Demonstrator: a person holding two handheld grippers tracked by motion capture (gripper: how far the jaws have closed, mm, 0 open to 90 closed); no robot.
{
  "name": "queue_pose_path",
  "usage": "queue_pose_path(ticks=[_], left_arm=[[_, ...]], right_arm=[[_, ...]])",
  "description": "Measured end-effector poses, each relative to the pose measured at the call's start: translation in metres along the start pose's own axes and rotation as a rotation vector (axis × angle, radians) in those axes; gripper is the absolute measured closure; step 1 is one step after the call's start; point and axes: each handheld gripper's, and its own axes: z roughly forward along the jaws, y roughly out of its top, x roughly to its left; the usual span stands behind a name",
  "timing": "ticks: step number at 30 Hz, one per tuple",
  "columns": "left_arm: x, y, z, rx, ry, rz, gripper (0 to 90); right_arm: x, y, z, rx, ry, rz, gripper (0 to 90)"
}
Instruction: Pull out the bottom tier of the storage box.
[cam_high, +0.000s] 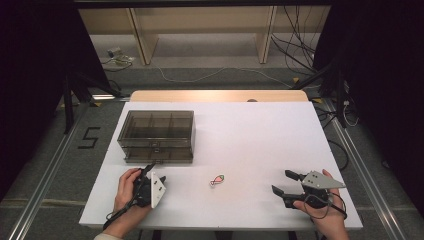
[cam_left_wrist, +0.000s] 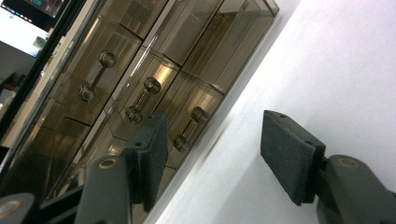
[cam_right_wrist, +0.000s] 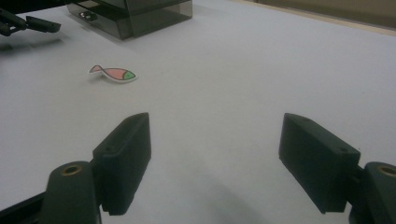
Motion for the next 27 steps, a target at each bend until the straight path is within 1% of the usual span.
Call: queue_pose_path(ticks=[3, 6, 9, 10, 12, 13, 16, 19, 20, 22, 27], left_arm=[[0.002, 0.000, -0.002, -0.008, -0.016, -0.033, 39.9], [0.005, 0.000, -0.003, -0.016, -0.045, -0.093, 38.4], [0.010, 0.000, -0.004, -0.016, -0.086, -0.159, 35.6], [0.012, -0.001, -0.004, -0.015, -0.094, -0.167, 34.5], [0.016, -0.002, -0.003, -0.006, -0.124, -0.201, 31.9], [0.018, -0.003, -0.002, 0.002, -0.132, -0.207, 30.6], [0.027, -0.005, -0.001, 0.026, -0.138, -0.199, 30.6], [0.037, -0.006, 0.000, 0.047, -0.151, -0.225, 30.1], [0.039, -0.006, 0.000, 0.053, -0.153, -0.228, 30.1], [0.047, -0.007, 0.001, 0.080, -0.170, -0.245, 30.1], [0.066, -0.008, 0.004, 0.137, -0.179, -0.276, 30.9]], right_arm=[[0.000, 0.000, 0.000, 0.000, 0.001, 0.000, 25.7], [0.000, 0.000, 0.000, 0.000, 0.001, 0.000, 25.7], [0.000, 0.000, 0.000, 0.000, 0.001, 0.000, 25.7], [0.001, 0.000, 0.000, 0.000, 0.002, 0.000, 25.7], [0.001, 0.000, 0.000, 0.000, 0.002, 0.000, 25.7], [0.001, 0.000, 0.000, 0.001, 0.002, 0.000, 25.7], [0.001, 0.001, 0.000, 0.000, 0.000, 0.001, 25.7], [0.001, 0.001, 0.001, -0.001, 0.000, -0.001, 25.7], [0.001, 0.001, 0.001, 0.001, 0.001, -0.003, 25.7], [0.001, 0.001, 0.001, -0.001, 0.001, -0.002, 25.7], [0.001, 0.001, 0.001, 0.002, 0.001, -0.001, 25.7]])
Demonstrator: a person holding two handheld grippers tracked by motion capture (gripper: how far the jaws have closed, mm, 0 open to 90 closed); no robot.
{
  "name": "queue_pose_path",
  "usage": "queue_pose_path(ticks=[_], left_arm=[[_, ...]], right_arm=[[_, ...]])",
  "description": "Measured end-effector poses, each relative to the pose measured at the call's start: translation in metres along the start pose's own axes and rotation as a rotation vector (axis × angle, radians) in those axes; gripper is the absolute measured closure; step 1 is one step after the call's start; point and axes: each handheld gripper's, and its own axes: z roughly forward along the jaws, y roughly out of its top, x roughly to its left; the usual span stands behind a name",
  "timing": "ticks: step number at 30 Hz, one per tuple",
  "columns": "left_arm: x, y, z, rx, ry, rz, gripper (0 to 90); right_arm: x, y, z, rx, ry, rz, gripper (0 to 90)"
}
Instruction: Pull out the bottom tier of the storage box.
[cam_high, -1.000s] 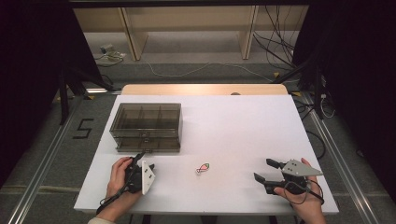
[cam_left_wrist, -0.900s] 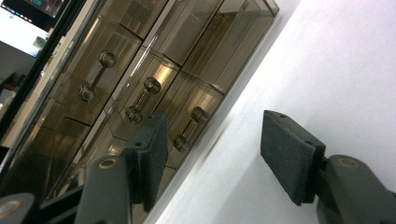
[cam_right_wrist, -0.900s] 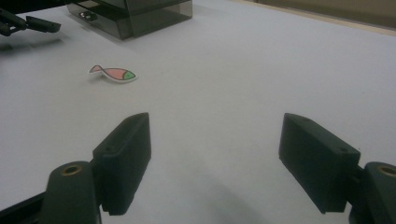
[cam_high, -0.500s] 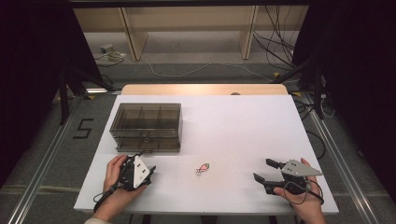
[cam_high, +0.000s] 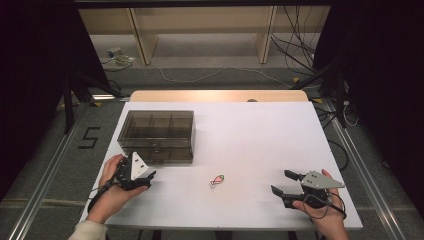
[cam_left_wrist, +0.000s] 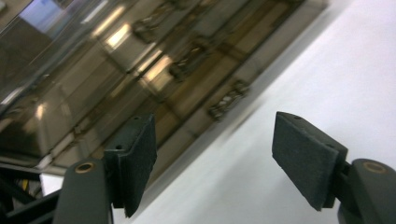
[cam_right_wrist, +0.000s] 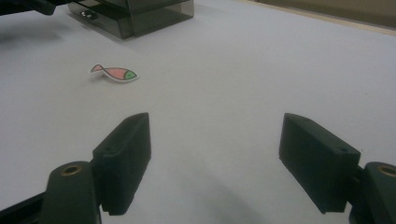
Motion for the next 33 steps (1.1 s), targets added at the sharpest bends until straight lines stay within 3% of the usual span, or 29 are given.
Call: queue_pose_path(ticks=[4, 9, 18, 33], left_arm=[[0.017, 0.002, 0.004, 0.045, -0.016, -0.047, 31.4], [0.027, 0.003, 0.007, 0.074, -0.033, -0.037, 33.7], [0.036, 0.002, 0.015, 0.131, -0.085, 0.030, 33.6], [0.042, 0.005, 0.030, 0.165, -0.186, 0.131, 37.7]], right_arm=[[0.000, 0.000, 0.000, -0.001, 0.000, 0.000, 25.7], [0.000, 0.000, 0.000, -0.003, -0.003, 0.001, 25.7], [0.000, 0.000, 0.000, -0.001, -0.002, 0.003, 25.7], [-0.001, 0.000, 0.000, -0.003, -0.001, 0.004, 25.7]])
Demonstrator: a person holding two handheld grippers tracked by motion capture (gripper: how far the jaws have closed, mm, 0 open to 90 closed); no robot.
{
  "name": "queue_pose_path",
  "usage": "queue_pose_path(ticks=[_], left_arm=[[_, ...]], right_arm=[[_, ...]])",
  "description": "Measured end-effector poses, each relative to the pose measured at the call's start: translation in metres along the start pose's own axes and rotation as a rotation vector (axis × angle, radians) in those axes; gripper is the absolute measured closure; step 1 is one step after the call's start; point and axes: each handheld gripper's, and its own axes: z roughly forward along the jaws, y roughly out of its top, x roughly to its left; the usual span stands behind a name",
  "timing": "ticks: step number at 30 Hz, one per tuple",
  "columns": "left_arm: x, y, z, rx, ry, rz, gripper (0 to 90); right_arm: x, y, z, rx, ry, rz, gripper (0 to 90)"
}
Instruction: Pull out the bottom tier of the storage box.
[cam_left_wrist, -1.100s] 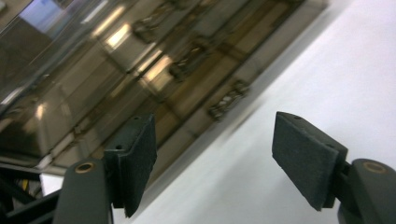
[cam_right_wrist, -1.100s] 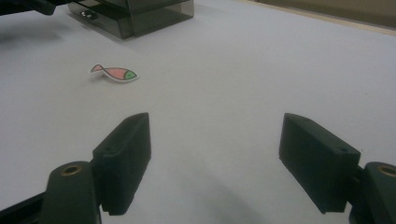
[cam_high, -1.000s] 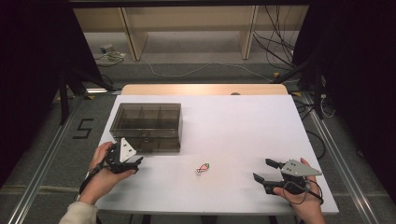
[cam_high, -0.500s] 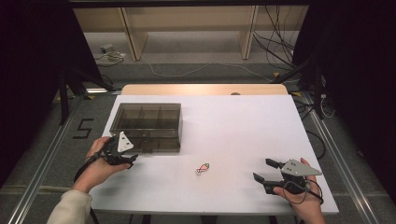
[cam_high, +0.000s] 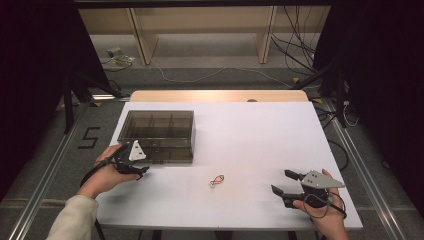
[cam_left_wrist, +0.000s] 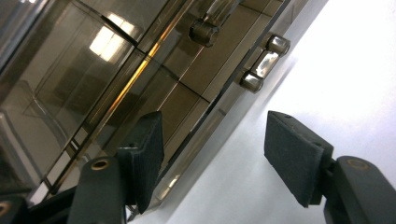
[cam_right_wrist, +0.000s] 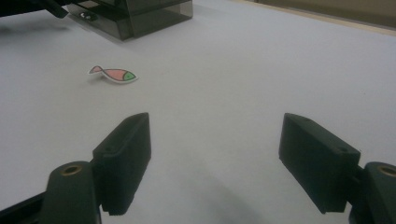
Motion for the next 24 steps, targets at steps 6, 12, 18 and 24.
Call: queue_pose_path(ticks=[6, 12, 18, 24], left_arm=[[0.005, 0.002, 0.005, 0.047, -0.036, 0.028, 40.4], [0.010, 0.004, 0.007, 0.070, -0.043, 0.070, 44.2], [0.013, 0.007, 0.005, 0.076, -0.046, 0.097, 45.8], [0.015, 0.005, 0.007, 0.108, -0.054, 0.127, 51.1]], right_arm=[[0.000, 0.000, -0.001, 0.001, -0.001, 0.000, 25.7], [-0.001, 0.000, -0.001, 0.001, -0.001, 0.002, 25.7], [-0.001, 0.000, -0.001, 0.002, -0.002, -0.001, 25.7], [-0.001, 0.000, -0.001, 0.000, -0.002, 0.000, 25.7]])
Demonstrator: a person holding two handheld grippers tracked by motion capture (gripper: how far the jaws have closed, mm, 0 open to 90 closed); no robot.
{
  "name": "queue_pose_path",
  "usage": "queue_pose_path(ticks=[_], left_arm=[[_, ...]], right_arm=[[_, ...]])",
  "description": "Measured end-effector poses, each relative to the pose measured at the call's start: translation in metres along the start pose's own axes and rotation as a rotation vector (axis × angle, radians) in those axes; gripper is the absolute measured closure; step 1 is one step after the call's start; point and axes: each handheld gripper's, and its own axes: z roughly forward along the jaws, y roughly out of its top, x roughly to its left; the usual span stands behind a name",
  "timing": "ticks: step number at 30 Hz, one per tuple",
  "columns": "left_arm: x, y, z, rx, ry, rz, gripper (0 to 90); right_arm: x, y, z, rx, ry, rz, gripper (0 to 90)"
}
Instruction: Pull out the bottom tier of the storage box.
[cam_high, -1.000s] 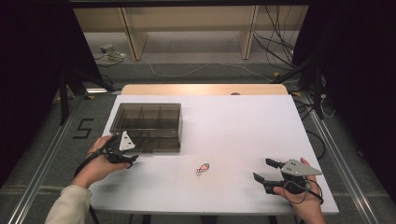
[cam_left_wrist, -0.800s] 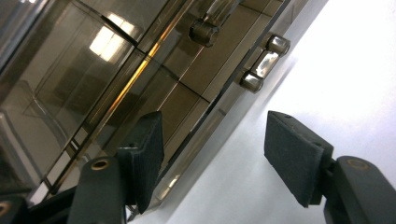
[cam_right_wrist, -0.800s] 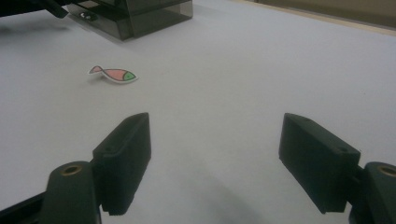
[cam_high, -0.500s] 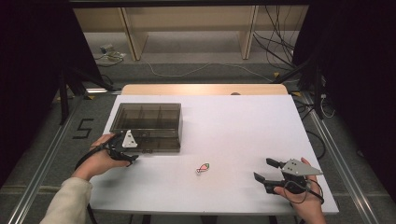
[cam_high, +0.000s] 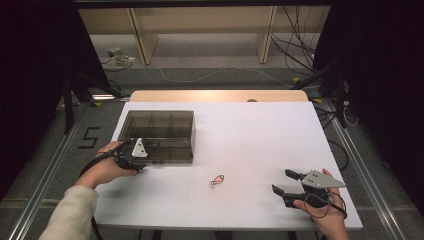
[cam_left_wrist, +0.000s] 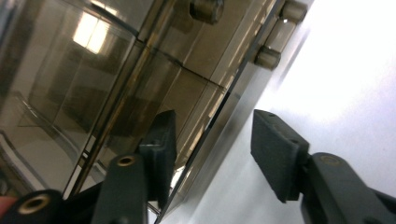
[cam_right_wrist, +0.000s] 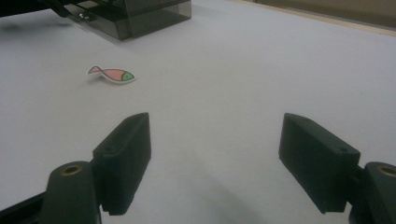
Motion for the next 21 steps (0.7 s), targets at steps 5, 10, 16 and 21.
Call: queue_pose_path(ticks=[5, 10, 16, 21], left_arm=[[0.0016, 0.0006, 0.0017, 0.019, -0.010, 0.044, 55.9], [0.0043, 0.0002, 0.0052, 0.049, -0.011, 0.093, 60.7], [0.0069, -0.0009, 0.0072, 0.061, -0.017, 0.120, 63.1], [0.0068, -0.0003, 0.0059, 0.059, -0.014, 0.131, 63.8]], right_arm=[[0.0000, -0.0001, 0.0002, 0.003, 0.001, -0.001, 25.7], [-0.0004, 0.0001, -0.0006, -0.002, -0.003, 0.001, 25.8], [-0.0007, 0.0001, -0.0007, -0.002, -0.004, 0.001, 25.8], [-0.0006, 0.0000, -0.0006, -0.001, -0.003, 0.000, 25.8]])
